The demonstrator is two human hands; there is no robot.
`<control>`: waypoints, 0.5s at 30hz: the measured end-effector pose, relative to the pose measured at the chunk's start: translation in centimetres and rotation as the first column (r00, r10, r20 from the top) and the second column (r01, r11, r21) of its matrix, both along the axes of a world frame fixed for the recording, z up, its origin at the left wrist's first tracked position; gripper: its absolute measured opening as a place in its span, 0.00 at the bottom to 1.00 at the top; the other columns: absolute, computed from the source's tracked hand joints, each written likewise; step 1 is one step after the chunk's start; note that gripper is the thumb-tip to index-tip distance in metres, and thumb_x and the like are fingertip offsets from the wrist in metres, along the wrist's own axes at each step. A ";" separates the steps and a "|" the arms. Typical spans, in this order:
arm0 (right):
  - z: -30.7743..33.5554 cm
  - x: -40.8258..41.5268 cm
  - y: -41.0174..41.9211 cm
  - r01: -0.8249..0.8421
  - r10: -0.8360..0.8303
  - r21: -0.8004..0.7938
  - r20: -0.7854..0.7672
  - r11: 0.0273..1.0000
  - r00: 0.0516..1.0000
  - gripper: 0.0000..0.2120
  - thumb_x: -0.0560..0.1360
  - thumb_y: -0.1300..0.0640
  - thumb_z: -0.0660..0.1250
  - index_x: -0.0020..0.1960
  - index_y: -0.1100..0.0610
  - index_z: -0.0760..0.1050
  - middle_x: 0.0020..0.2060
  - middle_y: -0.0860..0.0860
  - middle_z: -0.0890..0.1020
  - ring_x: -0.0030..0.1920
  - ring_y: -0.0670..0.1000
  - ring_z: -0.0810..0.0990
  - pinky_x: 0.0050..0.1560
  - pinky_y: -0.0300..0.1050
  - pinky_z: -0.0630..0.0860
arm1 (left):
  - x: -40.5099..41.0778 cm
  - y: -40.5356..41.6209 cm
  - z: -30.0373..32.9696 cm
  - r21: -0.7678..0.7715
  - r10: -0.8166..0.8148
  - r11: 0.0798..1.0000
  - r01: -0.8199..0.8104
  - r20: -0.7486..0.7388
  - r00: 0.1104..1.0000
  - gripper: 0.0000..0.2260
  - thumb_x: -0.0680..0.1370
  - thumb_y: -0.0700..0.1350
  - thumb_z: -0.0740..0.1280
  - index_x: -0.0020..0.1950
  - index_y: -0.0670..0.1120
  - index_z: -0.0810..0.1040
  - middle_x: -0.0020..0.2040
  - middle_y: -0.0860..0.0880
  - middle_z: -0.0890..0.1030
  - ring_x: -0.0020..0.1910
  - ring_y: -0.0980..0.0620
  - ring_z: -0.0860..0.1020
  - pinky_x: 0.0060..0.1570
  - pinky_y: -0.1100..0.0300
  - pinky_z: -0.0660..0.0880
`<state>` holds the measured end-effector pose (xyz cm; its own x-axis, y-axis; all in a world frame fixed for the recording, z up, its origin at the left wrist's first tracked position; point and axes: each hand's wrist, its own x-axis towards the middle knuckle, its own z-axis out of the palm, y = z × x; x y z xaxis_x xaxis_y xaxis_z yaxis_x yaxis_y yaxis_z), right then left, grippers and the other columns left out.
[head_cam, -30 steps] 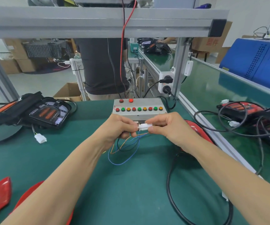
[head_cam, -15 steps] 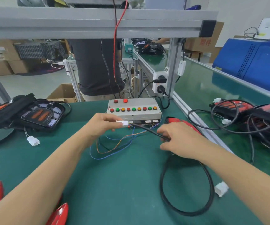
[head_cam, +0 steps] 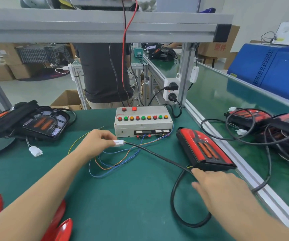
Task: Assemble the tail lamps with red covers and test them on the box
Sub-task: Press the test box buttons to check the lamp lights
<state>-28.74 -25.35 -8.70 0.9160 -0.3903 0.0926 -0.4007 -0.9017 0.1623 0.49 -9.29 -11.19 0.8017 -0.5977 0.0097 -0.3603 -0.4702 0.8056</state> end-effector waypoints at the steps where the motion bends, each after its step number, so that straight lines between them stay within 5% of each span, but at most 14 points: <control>1: -0.7 0.6 0.0 -0.007 0.007 -0.016 -0.014 1.000 1.000 0.16 0.83 0.51 0.54 0.69 0.50 0.62 0.55 0.47 0.78 0.54 0.54 0.79 0.40 0.45 0.64 | -0.1 0.1 -0.2 0.030 0.003 1.000 -0.003 0.011 1.000 0.05 0.70 0.40 0.71 0.36 0.48 0.82 0.33 0.51 0.81 0.34 0.53 0.73 0.40 0.59 0.68; 5: -3.1 3.4 0.3 -0.042 0.042 -0.012 -0.010 0.999 0.999 0.22 0.77 0.59 0.64 0.70 0.61 0.65 0.53 0.55 0.80 0.50 0.57 0.82 0.38 0.44 0.68 | -0.2 0.1 -0.2 0.296 0.023 0.952 -0.073 0.170 0.985 0.02 0.71 0.44 0.69 0.40 0.51 0.81 0.37 0.54 0.81 0.39 0.49 0.77 0.45 0.57 0.73; 7: -3.7 4.2 0.5 -0.063 0.069 -0.061 0.100 0.996 0.993 0.27 0.54 0.57 0.83 0.49 0.65 0.81 0.32 0.56 0.81 0.27 0.55 0.81 0.27 0.39 0.57 | -0.4 -0.2 0.1 0.457 0.007 0.878 -0.146 0.291 0.957 0.06 0.72 0.46 0.67 0.48 0.53 0.80 0.44 0.53 0.82 0.47 0.48 0.78 0.54 0.56 0.71; 9: -3.8 4.9 0.8 -0.093 0.102 -0.053 0.188 0.994 0.977 0.25 0.37 0.59 0.85 0.30 0.60 0.79 0.21 0.51 0.74 0.14 0.51 0.71 0.23 0.36 0.50 | -0.8 -0.5 0.1 0.540 -0.027 0.808 -0.235 0.432 0.901 0.12 0.73 0.46 0.65 0.55 0.54 0.78 0.52 0.52 0.80 0.53 0.47 0.77 0.56 0.55 0.66; 12: -4.4 5.1 1.0 -0.096 0.104 -0.044 0.210 0.994 0.972 0.21 0.45 0.53 0.86 0.29 0.57 0.77 0.26 0.51 0.73 0.14 0.50 0.69 0.20 0.36 0.50 | -1.7 -1.0 -0.4 0.498 -0.074 0.815 -0.297 0.596 0.799 0.22 0.73 0.48 0.65 0.67 0.53 0.71 0.64 0.51 0.72 0.63 0.47 0.69 0.60 0.54 0.60; 15: -4.1 4.3 0.7 -0.143 0.151 -0.049 0.337 0.988 0.929 0.15 0.60 0.48 0.82 0.36 0.57 0.81 0.28 0.50 0.75 0.18 0.50 0.73 0.17 0.36 0.57 | -3.0 -1.9 -0.8 0.424 -0.154 0.887 -0.184 0.647 0.747 0.25 0.74 0.49 0.64 0.71 0.54 0.67 0.69 0.54 0.68 0.68 0.50 0.64 0.64 0.55 0.56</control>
